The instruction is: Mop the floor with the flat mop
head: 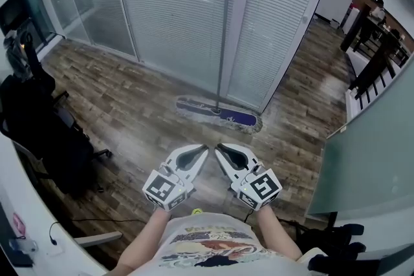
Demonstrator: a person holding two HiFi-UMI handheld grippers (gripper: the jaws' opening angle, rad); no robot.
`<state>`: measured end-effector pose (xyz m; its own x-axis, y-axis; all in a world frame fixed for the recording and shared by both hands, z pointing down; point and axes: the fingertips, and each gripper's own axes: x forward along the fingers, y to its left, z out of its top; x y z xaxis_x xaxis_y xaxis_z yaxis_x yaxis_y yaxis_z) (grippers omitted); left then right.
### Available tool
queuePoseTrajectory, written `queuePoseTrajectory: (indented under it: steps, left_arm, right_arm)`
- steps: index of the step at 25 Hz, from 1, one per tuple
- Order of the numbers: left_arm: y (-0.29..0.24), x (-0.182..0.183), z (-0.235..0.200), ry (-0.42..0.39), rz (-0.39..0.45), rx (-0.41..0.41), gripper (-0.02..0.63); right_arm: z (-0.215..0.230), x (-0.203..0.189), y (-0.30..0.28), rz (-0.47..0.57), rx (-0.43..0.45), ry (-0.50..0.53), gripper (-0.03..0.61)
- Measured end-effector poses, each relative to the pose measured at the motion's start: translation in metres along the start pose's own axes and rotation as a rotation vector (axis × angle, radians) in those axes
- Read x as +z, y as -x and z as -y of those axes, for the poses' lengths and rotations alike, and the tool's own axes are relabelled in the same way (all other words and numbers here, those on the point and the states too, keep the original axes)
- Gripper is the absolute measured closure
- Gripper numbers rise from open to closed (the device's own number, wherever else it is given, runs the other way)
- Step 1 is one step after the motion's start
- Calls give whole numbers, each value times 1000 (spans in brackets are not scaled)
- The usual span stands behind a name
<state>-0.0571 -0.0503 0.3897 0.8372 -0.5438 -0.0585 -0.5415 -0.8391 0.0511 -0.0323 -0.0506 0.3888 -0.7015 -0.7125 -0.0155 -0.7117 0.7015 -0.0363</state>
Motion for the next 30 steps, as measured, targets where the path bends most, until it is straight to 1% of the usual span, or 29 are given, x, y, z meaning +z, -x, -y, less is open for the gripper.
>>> queuePoseTrajectory:
  steps: [6, 12, 17, 22, 26, 30]
  left_arm:
    - [12, -7, -10, 24, -6, 13, 591]
    - [23, -14, -13, 29, -18, 2, 591]
    - [26, -27, -24, 54, -40, 14, 591]
    - [11, -36, -43, 69, -63, 20, 591]
    - [-9, -41, -67, 75, -72, 37, 591]
    - [-36, -44, -99, 79, -107, 63, 591]
  right_arm:
    - [-10, -9, -10, -19, 1, -19, 535]
    - [-22, -20, -17, -43, 2, -29, 535]
    - [-18, -31, -22, -79, 8, -34, 535]
    - [5, -42, -35, -100, 2, -49, 535]
    - [34, -46, -54, -95, 10, -61, 535]
    - [74, -43, -79, -87, 30, -68, 535]
